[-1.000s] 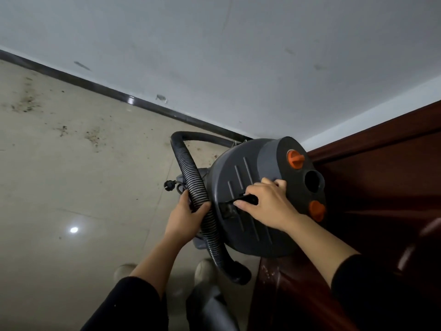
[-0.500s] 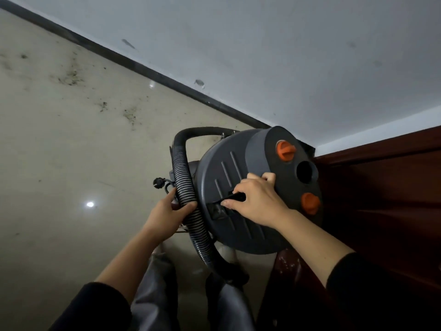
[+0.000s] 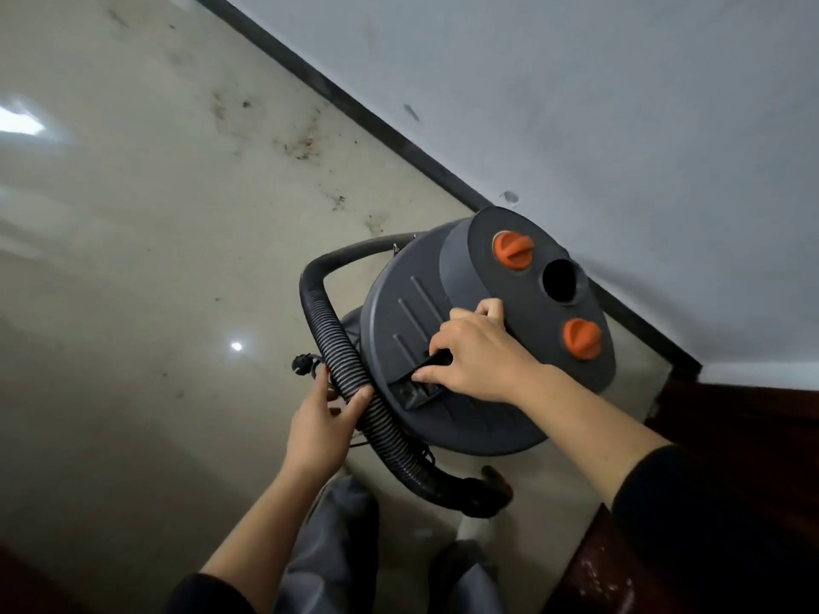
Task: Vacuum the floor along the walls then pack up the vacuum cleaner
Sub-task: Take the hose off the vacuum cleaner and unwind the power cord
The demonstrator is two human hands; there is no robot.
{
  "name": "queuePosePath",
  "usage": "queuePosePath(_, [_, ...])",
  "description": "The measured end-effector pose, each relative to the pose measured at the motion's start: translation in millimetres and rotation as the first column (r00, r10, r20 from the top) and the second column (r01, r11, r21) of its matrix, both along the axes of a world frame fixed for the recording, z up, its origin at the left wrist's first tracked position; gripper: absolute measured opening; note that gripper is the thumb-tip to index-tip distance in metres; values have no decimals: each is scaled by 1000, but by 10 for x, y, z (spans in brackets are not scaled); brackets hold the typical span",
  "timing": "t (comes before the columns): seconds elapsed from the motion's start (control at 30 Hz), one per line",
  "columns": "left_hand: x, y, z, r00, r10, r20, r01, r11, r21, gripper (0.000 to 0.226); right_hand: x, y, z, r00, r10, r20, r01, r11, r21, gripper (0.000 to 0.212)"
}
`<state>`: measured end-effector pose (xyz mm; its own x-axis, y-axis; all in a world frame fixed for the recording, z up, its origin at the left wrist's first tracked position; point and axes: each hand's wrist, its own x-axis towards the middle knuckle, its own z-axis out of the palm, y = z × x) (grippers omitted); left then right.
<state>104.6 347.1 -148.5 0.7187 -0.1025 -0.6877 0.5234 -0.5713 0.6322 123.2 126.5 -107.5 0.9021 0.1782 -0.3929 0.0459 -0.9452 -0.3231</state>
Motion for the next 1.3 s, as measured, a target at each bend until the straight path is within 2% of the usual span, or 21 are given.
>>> queuePosePath(0.07, [129, 136, -25, 990, -51, 130, 30, 986, 163, 79, 265, 142, 14, 999, 49, 1, -49, 998, -28, 45])
queuePosePath(0.13, [274, 245, -52, 950, -166, 265, 99, 963, 249, 77, 501, 265, 41, 996, 89, 10, -88, 994, -62, 44])
queuePosePath(0.23, [496, 375, -154, 861, -340, 378, 223, 920, 322, 75, 843, 424, 97, 991, 137, -11, -137, 984, -115, 41])
queuePosePath(0.33, [667, 464, -243, 795, -398, 459, 251, 903, 348, 80, 1162, 552, 148, 980, 192, -50, -198, 968, -153, 41])
queuePosePath(0.5, [971, 606, -337, 706, -489, 513, 259, 852, 455, 64, 1652, 748, 197, 959, 275, -65, -283, 938, -199, 42])
queuePosePath(0.57, [1101, 656, -340, 659, -563, 499, 287, 801, 525, 64, 1750, 799, 179, 944, 329, 16, -320, 930, -182, 41])
queuePosePath(0.63, [1220, 701, -320, 604, -627, 492, 314, 755, 576, 67, 1695, 845, 129, 938, 268, 220, -233, 957, -171, 47])
queuePosePath(0.67, [1271, 722, -316, 569, -663, 486, 337, 727, 598, 70, 1604, 887, 105, 933, 120, 339, -82, 989, -125, 54])
queuePosePath(0.7, [1315, 744, -315, 529, -705, 473, 368, 693, 620, 73, 1485, 946, 103, 891, -97, 444, 125, 992, -34, 57])
queuePosePath(0.73, [1352, 761, -307, 485, -746, 455, 402, 653, 641, 77, 1364, 1017, 99, 811, -342, 475, 346, 935, 82, 57])
queuePosePath(0.77, [1391, 777, -300, 442, -781, 441, 433, 617, 658, 82, 1290, 1095, 119, 710, -574, 409, 547, 814, 194, 58])
queuePosePath(0.8, [1434, 792, -297, 402, -807, 432, 459, 586, 667, 87, 1278, 1163, 109, 604, -758, 247, 708, 652, 272, 61])
queuePosePath(0.83, [1475, 807, -292, 366, -827, 428, 481, 561, 674, 91, 1314, 1224, 122, 519, -854, 44, 804, 505, 314, 65])
queuePosePath(0.9, [1536, 827, -269, 319, -852, 416, 508, 524, 683, 95, 1468, 1281, 124, 417, -868, -269, 878, 309, 366, 64])
queuePosePath(1.0, [1564, 824, -247, 316, -855, 412, 510, 519, 686, 98, 1708, 1260, 142, 234, -806, -544, 865, -82, 494, 48])
queuePosePath(1.03, [1551, 818, -249, 324, -851, 413, 503, 525, 686, 98, 1737, 1231, 121, 238, -788, -567, 854, -109, 509, 42])
queuePosePath(1.13, [1500, 798, -272, 332, -845, 419, 472, 533, 702, 98, 1718, 1154, 19, 357, -794, -491, 858, 71, 509, 41])
queuePosePath(1.3, [1246, 797, -254, 412, -813, 411, 427, 570, 702, 99, 1638, 1176, 4, 510, -735, -448, 814, 244, 527, 40])
